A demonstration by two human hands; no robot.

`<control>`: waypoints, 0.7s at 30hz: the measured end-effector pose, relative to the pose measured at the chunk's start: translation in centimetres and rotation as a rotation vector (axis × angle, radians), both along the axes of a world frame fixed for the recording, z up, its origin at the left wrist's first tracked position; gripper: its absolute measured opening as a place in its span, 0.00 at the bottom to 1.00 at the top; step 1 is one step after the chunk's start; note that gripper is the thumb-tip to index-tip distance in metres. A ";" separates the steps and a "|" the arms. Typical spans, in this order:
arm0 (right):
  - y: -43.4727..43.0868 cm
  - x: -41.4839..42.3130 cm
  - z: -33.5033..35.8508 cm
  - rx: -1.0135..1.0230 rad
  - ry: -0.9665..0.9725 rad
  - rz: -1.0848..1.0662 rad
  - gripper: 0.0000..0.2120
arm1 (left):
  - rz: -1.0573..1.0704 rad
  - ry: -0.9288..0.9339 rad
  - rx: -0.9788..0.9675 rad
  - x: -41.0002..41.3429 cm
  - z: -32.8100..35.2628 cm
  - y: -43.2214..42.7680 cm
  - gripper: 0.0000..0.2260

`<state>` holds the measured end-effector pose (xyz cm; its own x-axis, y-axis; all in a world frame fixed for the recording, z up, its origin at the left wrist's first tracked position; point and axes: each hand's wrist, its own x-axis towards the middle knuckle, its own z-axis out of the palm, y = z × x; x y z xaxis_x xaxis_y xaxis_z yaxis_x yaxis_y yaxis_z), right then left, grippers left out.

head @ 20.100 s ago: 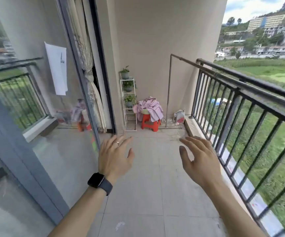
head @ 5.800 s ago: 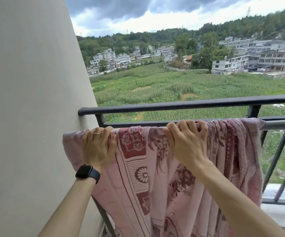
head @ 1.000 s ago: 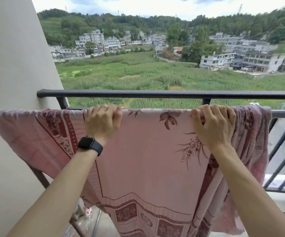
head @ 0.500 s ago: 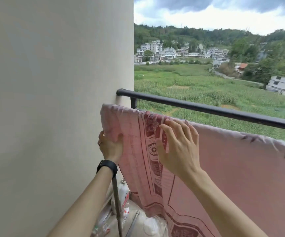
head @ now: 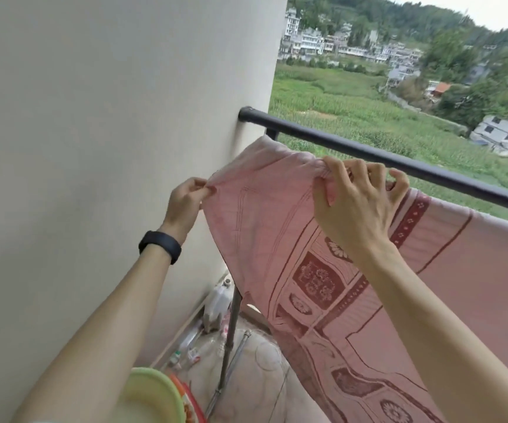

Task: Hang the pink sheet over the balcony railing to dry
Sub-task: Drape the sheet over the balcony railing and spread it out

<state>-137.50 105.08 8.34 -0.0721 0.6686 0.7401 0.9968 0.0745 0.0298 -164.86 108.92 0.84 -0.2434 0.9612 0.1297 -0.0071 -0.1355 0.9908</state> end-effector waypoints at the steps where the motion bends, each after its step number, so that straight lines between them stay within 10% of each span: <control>1: 0.1 -0.4 0.3 -0.024 0.022 -0.001 0.18 | -0.116 -0.042 -0.033 0.3 0.8 0.4 0.01; 10: 1.5 -2.9 -1.0 0.125 -0.109 0.143 0.20 | -0.219 -0.138 -0.026 1.8 0.8 1.0 0.12; 21: 2.2 -4.1 -3.0 0.217 -0.058 0.063 0.26 | -0.661 0.386 -0.359 3.9 -12.1 -5.1 0.13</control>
